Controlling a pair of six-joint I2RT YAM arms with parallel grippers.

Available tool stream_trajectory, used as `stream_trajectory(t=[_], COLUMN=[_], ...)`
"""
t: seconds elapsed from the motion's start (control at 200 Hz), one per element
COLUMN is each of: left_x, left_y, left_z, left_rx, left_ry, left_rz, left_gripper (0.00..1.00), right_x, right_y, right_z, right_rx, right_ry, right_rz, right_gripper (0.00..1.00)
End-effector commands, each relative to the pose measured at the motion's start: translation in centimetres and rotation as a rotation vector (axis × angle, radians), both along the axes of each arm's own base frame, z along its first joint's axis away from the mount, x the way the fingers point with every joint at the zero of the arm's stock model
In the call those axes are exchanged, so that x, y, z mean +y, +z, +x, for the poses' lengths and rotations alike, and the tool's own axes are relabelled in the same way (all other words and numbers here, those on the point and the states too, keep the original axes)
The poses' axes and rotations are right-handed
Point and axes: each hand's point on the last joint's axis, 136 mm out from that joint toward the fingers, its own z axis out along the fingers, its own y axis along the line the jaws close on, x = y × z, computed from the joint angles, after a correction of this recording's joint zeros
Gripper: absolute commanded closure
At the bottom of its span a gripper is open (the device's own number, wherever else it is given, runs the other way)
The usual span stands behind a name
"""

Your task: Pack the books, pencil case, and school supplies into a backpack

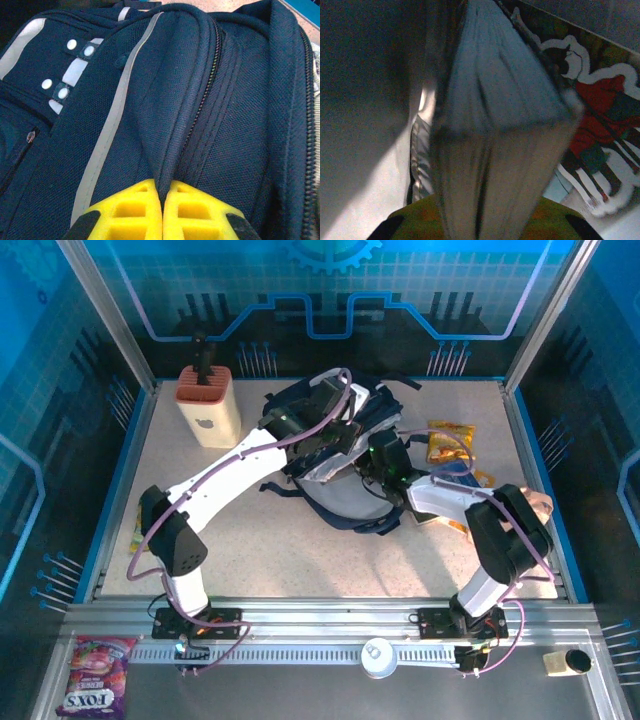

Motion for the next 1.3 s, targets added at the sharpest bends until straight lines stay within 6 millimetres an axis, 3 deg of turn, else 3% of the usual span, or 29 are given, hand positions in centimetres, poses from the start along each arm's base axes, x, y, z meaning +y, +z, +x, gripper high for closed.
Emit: stream_trajectory(t=[0.0,0.1,0.24,0.43,0.47,0.485,0.615,0.72,0.825,0.97,1.056,1.191,1.296], left_x=[-0.5,-0.3,0.7,2.1,2.3,2.4,3.4,4.8,6.7,8.7,9.3,9.9,9.8], left_y=[6.7,6.3,4.7,2.2,1.9,1.8,1.0,0.1,-1.4,-3.8,-4.8,-5.6,-5.6], left_z=[-0.5,-0.3,0.4,1.4,1.6,1.6,2.0,2.3,2.2,0.6,-0.8,-2.6,-3.6], left_rx=[-0.123,-0.111,-0.080,-0.006,0.001,0.002,0.017,0.033,0.052,0.095,0.114,0.142,0.157], left_ry=[-0.010,-0.001,0.034,0.080,0.087,0.091,0.120,0.160,0.220,0.268,0.263,0.240,0.226], left_rz=[-0.178,-0.178,-0.170,-0.198,-0.199,-0.200,-0.197,-0.193,-0.182,-0.196,-0.200,-0.205,-0.245], left_gripper=[1.00,1.00,1.00,1.00,1.00,1.00,1.00,1.00,1.00,1.00,1.00,0.57,0.30], right_x=[0.9,1.9,1.8,1.4,1.2,0.9,-0.5,-2.5,-5.9,-11.9,-14.2,-16.1,-16.7], right_y=[-0.2,-1.9,-3.1,0.0,1.4,0.7,1.6,1.3,1.1,1.3,2.3,3.9,4.1], right_z=[1.7,1.8,1.2,-0.8,-1.1,-1.8,-4.7,-7.6,-10.3,-12.8,-13.3,-12.5,-10.9], right_rx=[-0.014,0.042,0.073,0.001,-0.024,-0.009,-0.002,0.031,0.056,0.070,0.048,0.041,0.062], right_ry=[-0.046,-0.007,0.015,0.090,0.099,0.103,0.120,0.130,0.079,-0.062,-0.106,-0.109,-0.065], right_rz=[0.001,0.010,0.011,0.024,0.031,0.021,0.009,-0.067,-0.204,-0.417,-0.498,-0.573,-0.580], right_gripper=[0.96,0.90,0.67,0.38,0.34,0.32,0.26,0.25,0.23,0.20,0.20,0.19,0.18])
